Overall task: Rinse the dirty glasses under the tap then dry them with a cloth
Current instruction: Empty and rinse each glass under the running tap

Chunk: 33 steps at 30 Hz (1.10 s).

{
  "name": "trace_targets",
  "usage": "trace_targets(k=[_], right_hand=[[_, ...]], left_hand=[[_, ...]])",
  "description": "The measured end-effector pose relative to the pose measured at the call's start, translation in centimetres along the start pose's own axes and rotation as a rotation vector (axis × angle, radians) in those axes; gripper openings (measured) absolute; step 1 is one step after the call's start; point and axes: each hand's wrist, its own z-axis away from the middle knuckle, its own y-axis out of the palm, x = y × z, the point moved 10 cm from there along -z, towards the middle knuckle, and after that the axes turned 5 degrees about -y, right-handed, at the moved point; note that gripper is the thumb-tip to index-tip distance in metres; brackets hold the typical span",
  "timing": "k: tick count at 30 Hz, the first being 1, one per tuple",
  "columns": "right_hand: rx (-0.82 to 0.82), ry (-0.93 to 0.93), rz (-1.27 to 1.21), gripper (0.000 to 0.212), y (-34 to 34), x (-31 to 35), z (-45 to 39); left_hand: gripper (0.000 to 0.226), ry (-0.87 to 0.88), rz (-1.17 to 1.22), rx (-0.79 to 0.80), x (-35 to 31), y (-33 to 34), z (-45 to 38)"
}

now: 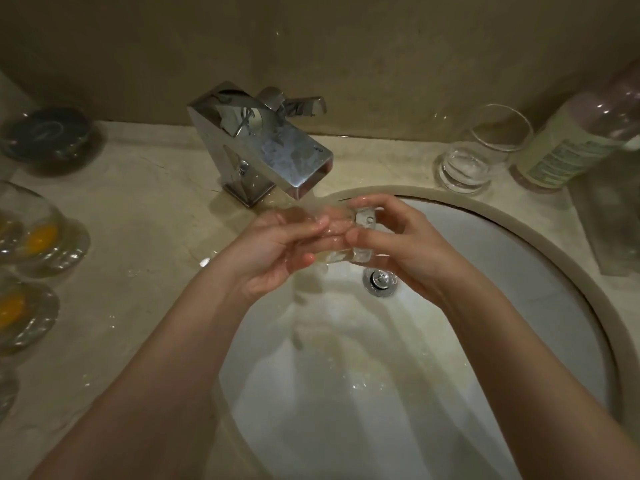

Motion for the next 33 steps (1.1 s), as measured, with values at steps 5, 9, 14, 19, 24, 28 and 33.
trace_targets(k=[5,9,14,19,24,28,33], right_hand=[[0.041,0.121,-0.036,0.032,0.6,-0.5,-0.1],[-0.01,-0.042,0.075,0.034,0.1,0.6,0.0],[0.049,0.093,-0.032,0.038,0.4,-0.6,0.3],[-0.013,0.037,-0.001,0.025,0.0,0.0,0.0],[0.0,0.106,-0.013,0.029,0.1,-1.3,0.6],[-0.005,0.159,-0.014,0.03,0.3,-1.2,0.5],[-0.016,0.004,0.091,0.032,0.3,-0.3,0.2]], left_hand=[[0.031,0.038,-0.05,-0.012,-0.5,0.7,-0.3],[0.027,0.021,-0.007,-0.022,-0.2,0.4,-0.3],[0.026,0.01,-0.022,-0.028,0.5,0.5,0.0],[0.025,0.037,0.005,-0.054,-0.3,0.0,-0.4],[0.021,0.04,-0.035,-0.032,0.4,0.3,-0.1],[0.03,0.045,-0.018,-0.06,0.6,0.2,-0.5],[0.025,0.056,0.047,-0.086,0.7,-0.5,-0.3]])
